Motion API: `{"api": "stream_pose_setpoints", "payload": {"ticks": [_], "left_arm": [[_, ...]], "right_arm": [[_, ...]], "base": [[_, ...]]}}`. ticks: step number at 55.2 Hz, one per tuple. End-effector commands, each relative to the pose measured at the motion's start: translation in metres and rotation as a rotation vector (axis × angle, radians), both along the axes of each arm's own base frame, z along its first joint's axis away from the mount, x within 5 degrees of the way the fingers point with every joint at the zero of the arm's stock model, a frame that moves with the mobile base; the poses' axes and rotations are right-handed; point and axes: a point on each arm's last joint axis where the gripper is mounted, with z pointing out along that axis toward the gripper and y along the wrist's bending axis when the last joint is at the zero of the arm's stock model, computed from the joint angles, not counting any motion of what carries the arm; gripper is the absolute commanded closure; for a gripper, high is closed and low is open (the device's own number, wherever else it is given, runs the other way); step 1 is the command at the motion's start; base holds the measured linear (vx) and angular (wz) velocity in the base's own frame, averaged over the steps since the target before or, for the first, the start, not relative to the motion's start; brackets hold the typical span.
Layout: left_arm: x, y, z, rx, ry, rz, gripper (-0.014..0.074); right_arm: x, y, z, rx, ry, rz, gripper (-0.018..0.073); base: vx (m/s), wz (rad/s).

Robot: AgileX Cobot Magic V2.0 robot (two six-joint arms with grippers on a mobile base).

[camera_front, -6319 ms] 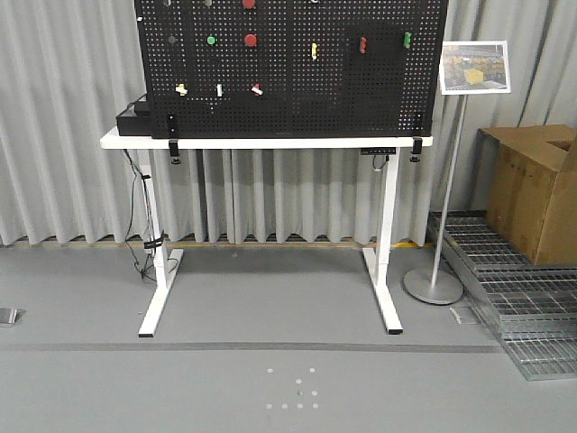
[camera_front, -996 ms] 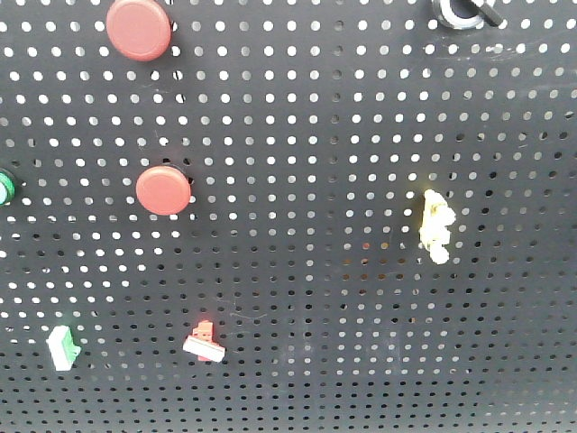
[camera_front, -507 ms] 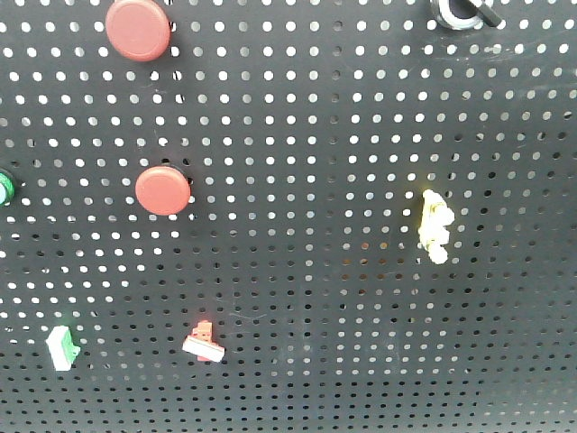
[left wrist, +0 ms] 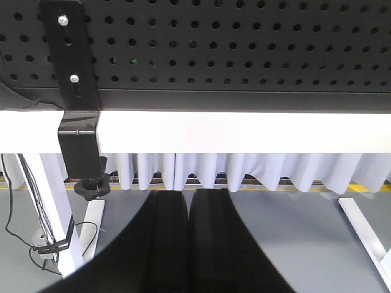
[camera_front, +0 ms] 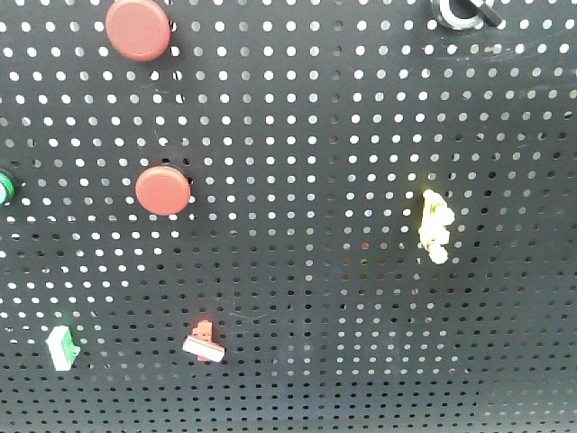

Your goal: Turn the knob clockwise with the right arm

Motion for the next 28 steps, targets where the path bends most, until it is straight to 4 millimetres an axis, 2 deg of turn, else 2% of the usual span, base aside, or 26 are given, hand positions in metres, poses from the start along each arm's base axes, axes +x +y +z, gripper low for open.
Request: {"api": "stream_pose_setpoints", "payload": {"ticks": [1,9,18,22,28], "left_arm": [[0.002,0.001,0.004,-0.013,-0.078,0.012,0.0603],[0.002,0.001,0.004,-0.013,-0.078,0.012,0.0603],[0.002,0.001,0.004,-0.013,-0.078,0.012,0.0603],[0.002,0.001,0.004,-0.013,-0.078,0.012,0.0603],[0.002,0.001,0.004,-0.013,-0.078,0.012,0.0603]], "right_arm": [[0.007,0.012,0.014,-0.034,-0.072,0.136,0.0568],[0.023,0.030,0.016,-0.019,-0.074,0.363,0.0568],[0.037,0.047,0.021,0.105,-0.078,0.573,0.0568],[0.043,0.064,0.019,0.163,-0.061,0.678,0.0567],[0.047,0.098,0.010,0.130,-0.020,0.807,0.0567]], "base": [[0.00,0.00],[0.00,0.00],[0.00,0.00],[0.00,0.00],[0.00,0.00]]}}
